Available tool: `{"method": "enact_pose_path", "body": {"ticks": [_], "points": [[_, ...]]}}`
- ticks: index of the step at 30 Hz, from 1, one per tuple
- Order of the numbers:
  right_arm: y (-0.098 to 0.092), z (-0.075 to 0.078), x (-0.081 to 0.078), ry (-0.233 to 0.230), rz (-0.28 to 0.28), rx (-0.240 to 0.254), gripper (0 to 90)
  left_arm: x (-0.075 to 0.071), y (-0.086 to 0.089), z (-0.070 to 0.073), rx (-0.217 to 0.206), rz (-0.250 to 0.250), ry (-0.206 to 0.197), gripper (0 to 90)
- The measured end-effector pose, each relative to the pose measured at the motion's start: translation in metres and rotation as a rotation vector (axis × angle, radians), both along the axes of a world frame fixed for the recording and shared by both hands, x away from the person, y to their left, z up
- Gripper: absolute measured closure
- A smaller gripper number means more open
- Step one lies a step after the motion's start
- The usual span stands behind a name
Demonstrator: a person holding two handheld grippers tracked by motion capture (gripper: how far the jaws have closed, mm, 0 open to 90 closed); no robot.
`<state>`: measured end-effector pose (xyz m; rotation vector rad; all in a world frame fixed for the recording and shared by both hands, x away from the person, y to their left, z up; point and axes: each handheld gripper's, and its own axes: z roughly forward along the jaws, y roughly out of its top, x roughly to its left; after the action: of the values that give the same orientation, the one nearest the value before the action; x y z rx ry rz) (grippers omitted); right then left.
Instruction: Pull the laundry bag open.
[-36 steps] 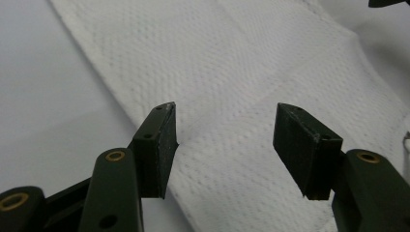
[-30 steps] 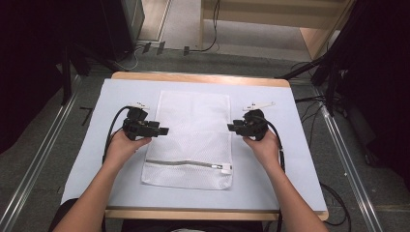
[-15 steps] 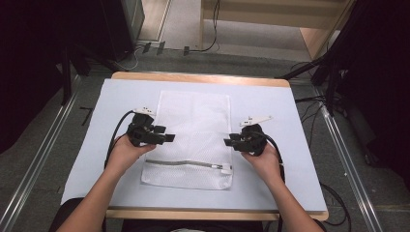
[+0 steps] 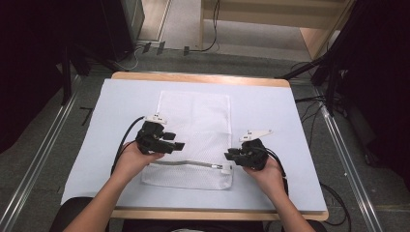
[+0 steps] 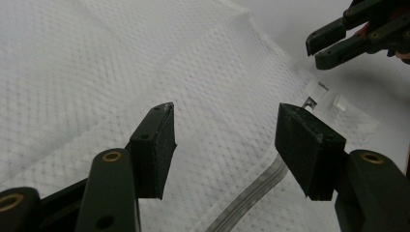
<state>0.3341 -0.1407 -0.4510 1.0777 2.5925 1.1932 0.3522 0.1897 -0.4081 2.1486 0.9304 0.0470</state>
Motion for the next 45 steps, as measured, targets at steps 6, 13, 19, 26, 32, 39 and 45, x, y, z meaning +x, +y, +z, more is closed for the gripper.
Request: {"method": "enact_pose_path", "body": {"ticks": [6, 13, 19, 26, 32, 39, 45], "points": [[0.001, -0.002, -0.006, 0.017, 0.017, 0.003, 79.2, -0.001, -0.014, -0.003, -0.002, -0.027, -0.004, 45.8], [0.006, -0.009, -0.011, 0.025, 0.053, -0.029, 86.6, -0.002, -0.031, -0.006, 0.000, -0.079, -0.003, 49.8], [0.001, -0.013, -0.013, 0.049, 0.053, -0.018, 90.0, -0.003, -0.046, -0.010, 0.001, -0.116, 0.006, 52.8], [0.006, -0.018, -0.016, 0.028, 0.077, -0.057, 90.0, -0.007, -0.062, -0.018, 0.009, -0.169, 0.025, 59.6], [0.008, -0.018, -0.020, -0.008, 0.087, -0.079, 90.0, -0.011, -0.077, -0.024, 0.012, -0.206, 0.049, 66.8], [0.007, -0.018, -0.018, 0.004, 0.092, -0.068, 90.0, -0.013, -0.087, -0.033, 0.027, -0.230, 0.062, 71.7], [0.006, -0.018, -0.018, 0.005, 0.089, -0.064, 90.0, -0.013, -0.092, -0.037, 0.022, -0.235, 0.070, 76.3]]}}
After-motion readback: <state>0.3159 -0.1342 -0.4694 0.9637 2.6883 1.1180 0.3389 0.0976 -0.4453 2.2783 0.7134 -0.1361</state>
